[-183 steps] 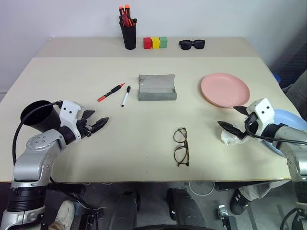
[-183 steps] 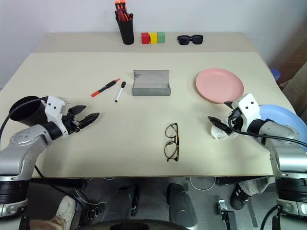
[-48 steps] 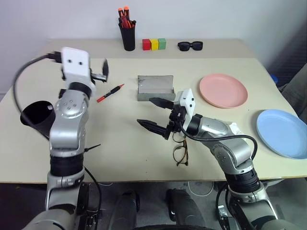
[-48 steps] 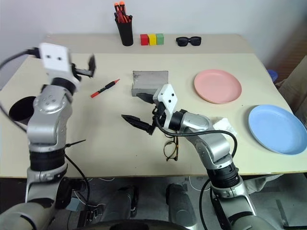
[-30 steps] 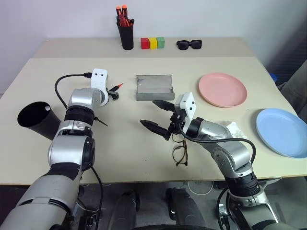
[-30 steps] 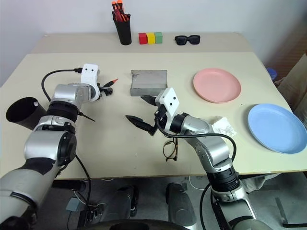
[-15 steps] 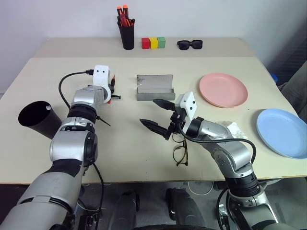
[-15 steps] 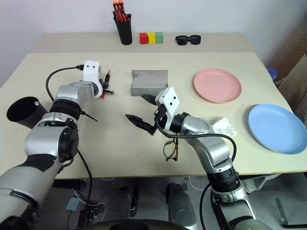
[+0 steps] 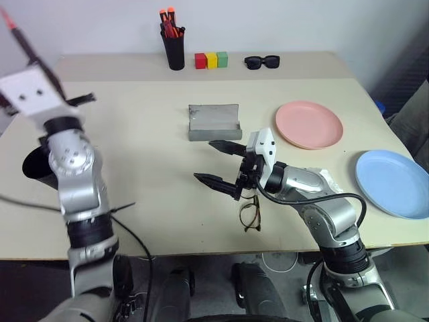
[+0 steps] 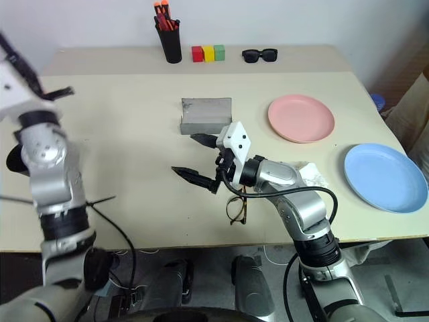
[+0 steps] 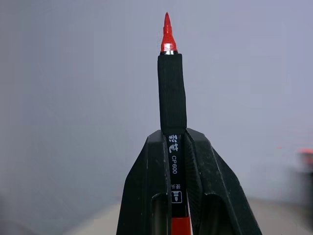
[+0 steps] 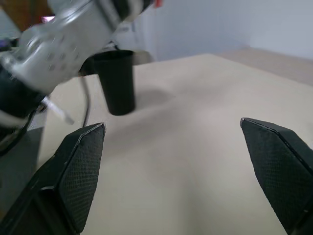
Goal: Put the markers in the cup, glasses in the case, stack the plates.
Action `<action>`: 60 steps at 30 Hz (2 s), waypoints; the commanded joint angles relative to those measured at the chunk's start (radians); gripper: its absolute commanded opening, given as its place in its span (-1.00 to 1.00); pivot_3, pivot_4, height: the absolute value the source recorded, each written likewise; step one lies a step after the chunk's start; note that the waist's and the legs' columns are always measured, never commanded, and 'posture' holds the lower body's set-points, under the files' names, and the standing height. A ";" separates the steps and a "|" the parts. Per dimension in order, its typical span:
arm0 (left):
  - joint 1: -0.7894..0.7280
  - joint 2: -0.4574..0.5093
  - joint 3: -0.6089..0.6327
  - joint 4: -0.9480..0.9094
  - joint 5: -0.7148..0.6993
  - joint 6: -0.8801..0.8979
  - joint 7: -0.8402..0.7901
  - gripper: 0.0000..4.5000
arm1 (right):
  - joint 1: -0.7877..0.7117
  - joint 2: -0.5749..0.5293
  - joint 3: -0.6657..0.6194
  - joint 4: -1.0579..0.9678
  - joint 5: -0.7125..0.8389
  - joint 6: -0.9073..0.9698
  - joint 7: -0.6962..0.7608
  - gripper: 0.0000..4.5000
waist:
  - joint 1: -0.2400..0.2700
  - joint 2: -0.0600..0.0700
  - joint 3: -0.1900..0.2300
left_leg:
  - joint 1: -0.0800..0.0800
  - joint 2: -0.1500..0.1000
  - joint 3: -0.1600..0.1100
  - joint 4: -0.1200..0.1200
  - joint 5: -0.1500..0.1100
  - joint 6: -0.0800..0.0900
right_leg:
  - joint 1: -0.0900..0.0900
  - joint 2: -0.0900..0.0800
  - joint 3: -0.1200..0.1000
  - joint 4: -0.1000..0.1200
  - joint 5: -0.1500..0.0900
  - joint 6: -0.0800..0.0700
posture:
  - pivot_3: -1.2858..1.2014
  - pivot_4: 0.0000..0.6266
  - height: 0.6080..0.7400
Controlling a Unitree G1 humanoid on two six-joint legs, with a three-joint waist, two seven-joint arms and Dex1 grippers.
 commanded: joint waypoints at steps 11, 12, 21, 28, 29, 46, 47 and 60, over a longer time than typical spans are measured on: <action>0.260 -0.086 0.085 -0.180 0.063 0.026 0.079 -0.99 | -0.052 0.026 0.011 0.026 0.020 -0.037 0.073 1.00 | 0.020 -0.001 -0.001 | 0.001 0.000 0.000 0.002 0.000 0.000 | 0.002 0.001 0.000 0.000 0.000 0.000 | 0.03 -0.52 1.00; 0.261 -0.088 0.087 -0.169 0.056 0.020 0.078 -0.99 | -0.053 0.028 0.012 0.027 0.020 -0.037 0.075 1.00 | 0.019 -0.001 -0.001 | 0.001 0.000 0.000 0.002 0.000 0.000 | 0.002 0.001 0.000 0.000 0.000 0.000 | 0.03 -0.52 1.00; 0.251 -0.094 0.073 -0.061 0.025 -0.048 0.081 -0.99 | -0.046 0.039 0.017 0.020 0.015 -0.033 0.071 1.00 | 0.019 -0.001 -0.001 | 0.001 0.000 0.000 0.002 0.000 0.000 | 0.002 0.001 0.000 -0.001 0.000 0.000 | 0.03 -0.52 1.00; 0.249 -0.104 0.058 -0.044 0.024 -0.064 0.084 -0.44 | -0.033 0.042 0.017 0.002 0.013 -0.031 0.055 1.00 | 0.019 -0.001 -0.001 | 0.001 0.000 0.000 0.002 0.000 0.000 | 0.002 0.001 0.000 -0.001 0.000 0.000 | 0.03 -0.52 1.00; 0.249 -0.107 0.056 -0.043 0.025 -0.064 0.085 -0.21 | -0.031 0.041 0.017 0.000 0.013 -0.031 0.053 1.00 | 0.019 -0.001 -0.001 | 0.001 0.000 0.000 0.002 0.000 0.000 | 0.002 0.001 0.000 -0.001 0.000 0.000 | 0.03 -0.52 1.00; -0.074 0.045 -0.205 -0.026 -0.311 0.251 -0.430 0.68 | -0.039 -0.017 -0.049 0.010 0.018 -0.017 0.035 1.00 | 0.020 -0.001 -0.001 | 0.001 0.000 0.000 0.001 0.000 0.000 | 0.003 0.001 -0.001 -0.002 0.000 0.000 | 0.03 -0.52 1.00; -0.100 0.063 -0.228 -0.007 -0.337 0.306 -0.480 0.68 | -0.041 -0.025 -0.055 0.013 0.017 -0.016 0.031 1.00 | 0.018 -0.001 -0.001 | 0.001 0.000 0.000 0.001 0.000 0.000 | 0.003 0.001 -0.001 -0.002 0.000 0.000 | 0.03 -0.52 1.00; -0.668 0.081 -0.616 1.109 -0.142 0.039 -1.080 0.68 | 0.115 -0.331 -0.169 -0.026 -0.146 -0.020 0.001 1.00 | 0.024 -0.001 0.000 | -0.003 0.000 0.000 -0.001 0.000 0.001 | 0.001 0.002 -0.002 -0.009 -0.001 -0.001 | 0.03 -0.52 1.00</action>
